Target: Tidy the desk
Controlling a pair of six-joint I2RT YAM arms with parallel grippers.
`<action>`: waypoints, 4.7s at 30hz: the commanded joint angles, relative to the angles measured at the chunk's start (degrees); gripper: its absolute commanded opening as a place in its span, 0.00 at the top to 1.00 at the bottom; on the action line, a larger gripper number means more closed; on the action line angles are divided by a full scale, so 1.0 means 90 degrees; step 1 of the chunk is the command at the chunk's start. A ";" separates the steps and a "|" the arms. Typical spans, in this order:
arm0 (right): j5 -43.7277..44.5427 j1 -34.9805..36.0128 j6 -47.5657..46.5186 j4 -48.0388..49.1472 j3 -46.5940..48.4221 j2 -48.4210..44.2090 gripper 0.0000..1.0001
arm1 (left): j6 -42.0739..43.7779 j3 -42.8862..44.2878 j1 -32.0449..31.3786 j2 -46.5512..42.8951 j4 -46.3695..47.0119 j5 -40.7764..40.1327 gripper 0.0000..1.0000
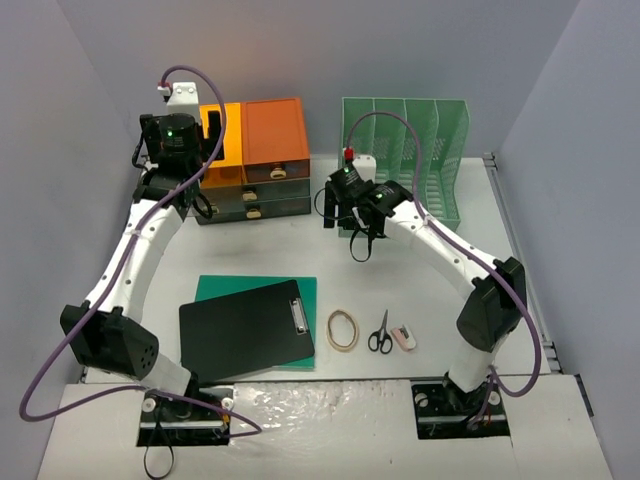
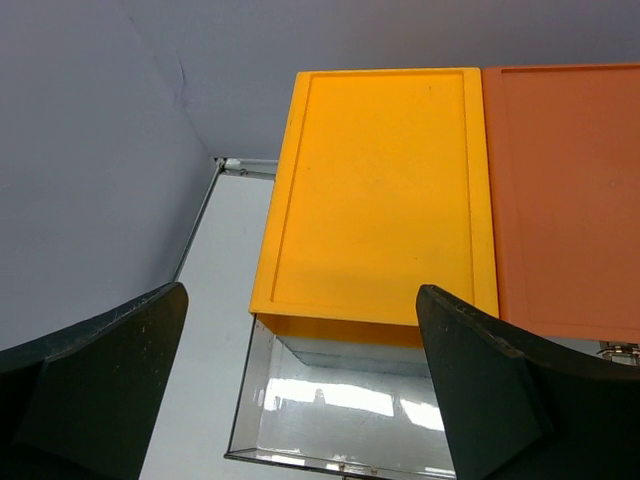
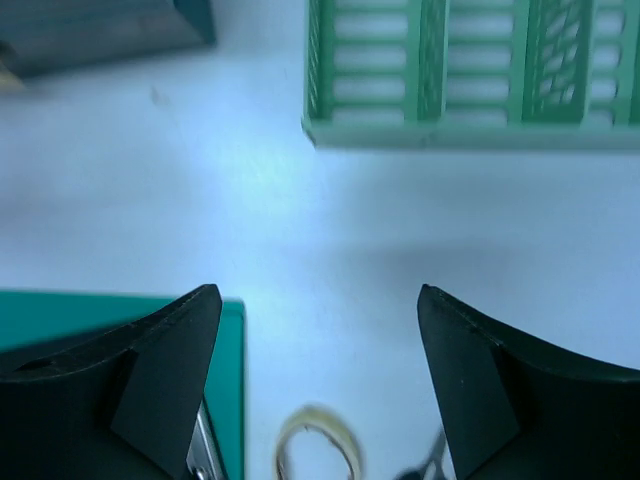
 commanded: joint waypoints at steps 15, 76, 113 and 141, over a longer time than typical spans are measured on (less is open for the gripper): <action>-0.0700 0.1479 0.1917 -0.1102 -0.3362 -0.2017 0.38 | 0.0317 0.1497 0.0134 0.0429 -0.0549 -0.0060 0.03; 0.0906 0.2419 0.1024 -0.0310 -0.0380 -0.0757 1.00 | 0.0326 0.1296 0.0214 0.0202 -0.0608 -0.0091 0.03; -0.0566 0.1240 -0.1619 0.2152 0.4669 0.2812 1.00 | 0.0103 0.0273 0.0335 -0.0081 -0.0263 -0.0378 0.03; -0.0143 0.1469 -0.2243 0.4659 0.4721 0.3889 1.00 | -0.0151 -0.0149 0.0417 -0.0762 0.0270 -0.0538 0.03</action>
